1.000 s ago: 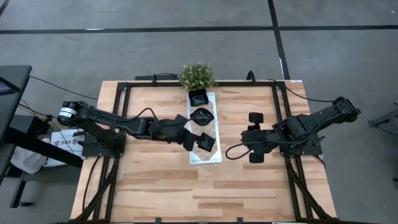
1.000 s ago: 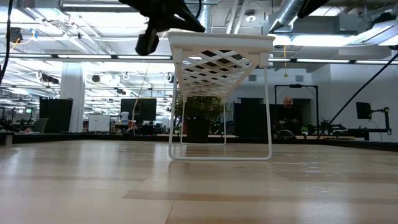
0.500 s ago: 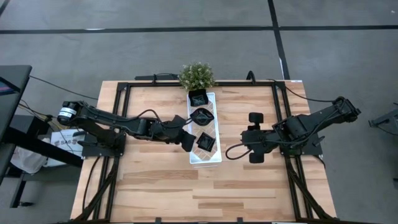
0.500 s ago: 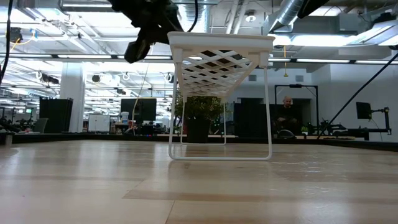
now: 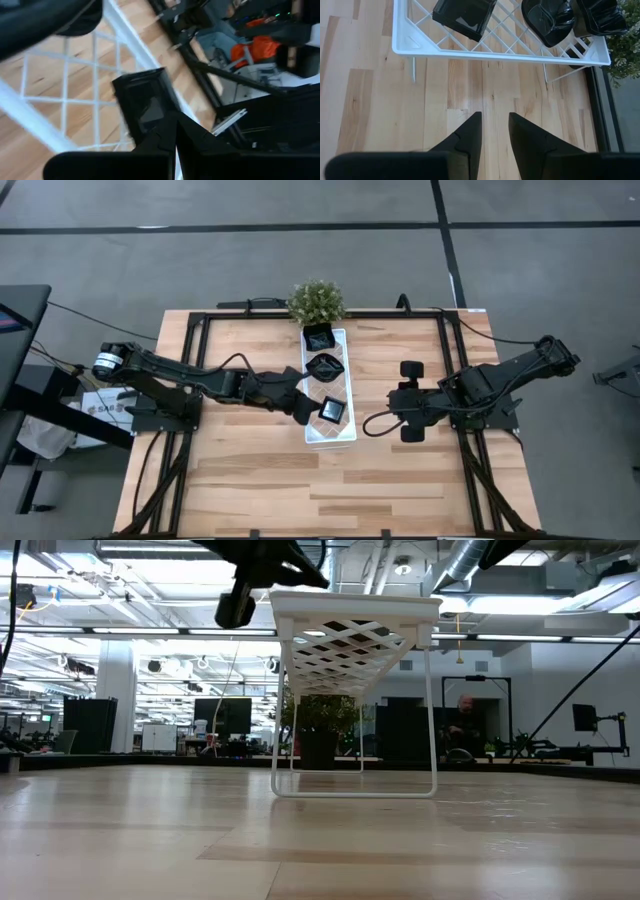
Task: Pick & Place Mini shaped plates
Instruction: Return to Home Position
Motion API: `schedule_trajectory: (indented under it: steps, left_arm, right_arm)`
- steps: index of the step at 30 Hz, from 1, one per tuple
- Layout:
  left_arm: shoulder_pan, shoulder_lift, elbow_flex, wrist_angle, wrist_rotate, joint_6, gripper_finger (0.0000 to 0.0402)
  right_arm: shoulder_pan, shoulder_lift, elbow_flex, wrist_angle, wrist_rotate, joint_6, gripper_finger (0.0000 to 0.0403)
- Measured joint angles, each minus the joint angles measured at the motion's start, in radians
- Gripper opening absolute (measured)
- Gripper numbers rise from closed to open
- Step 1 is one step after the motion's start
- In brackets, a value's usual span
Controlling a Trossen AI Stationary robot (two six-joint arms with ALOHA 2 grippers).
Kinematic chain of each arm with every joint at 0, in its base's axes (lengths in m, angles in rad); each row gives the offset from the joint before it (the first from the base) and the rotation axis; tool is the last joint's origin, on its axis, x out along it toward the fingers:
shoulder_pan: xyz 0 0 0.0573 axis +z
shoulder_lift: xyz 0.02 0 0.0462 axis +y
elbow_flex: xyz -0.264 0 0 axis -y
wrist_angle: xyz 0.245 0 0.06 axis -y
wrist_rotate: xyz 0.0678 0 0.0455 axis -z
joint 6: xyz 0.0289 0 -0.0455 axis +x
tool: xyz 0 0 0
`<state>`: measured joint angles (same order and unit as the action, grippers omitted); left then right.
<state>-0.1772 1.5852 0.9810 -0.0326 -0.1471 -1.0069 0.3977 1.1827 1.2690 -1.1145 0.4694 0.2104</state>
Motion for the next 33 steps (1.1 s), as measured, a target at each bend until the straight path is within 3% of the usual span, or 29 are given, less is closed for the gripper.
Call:
schedule_trajectory:
  steps: [9,13,18,25,29,33]
  left_arm:
    - [0.0,-0.004,0.0,0.014,-0.014,0.059,0.0005]
    - [-0.004,-0.055,0.0,0.045,-0.011,0.176,0.0013]
    - [-0.065,-0.193,0.0,0.054,-0.015,0.432,0.0018]
    - [-0.208,-0.404,-0.017,0.064,-0.129,0.733,0.0015]
    - [-0.276,-0.534,-0.117,0.067,-0.223,0.766,0.0015]
    - [-0.327,-0.663,-0.271,0.178,-0.273,0.763,0.0013]
  right_arm:
    - [0.0,0.0,0.0,0.0,0.0,0.0,0.0091]
    - [0.0,0.0,0.0,0.004,0.001,0.005,0.0091]
    - [0.025,-0.052,0.0,0.059,0.019,0.027,0.0091]
    - [0.143,-0.215,-0.008,0.177,0.183,0.067,0.0091]
    - [0.241,-0.34,-0.109,0.303,0.295,0.079,0.0091]
    - [0.322,-0.479,-0.276,0.501,0.323,0.079,0.0091]
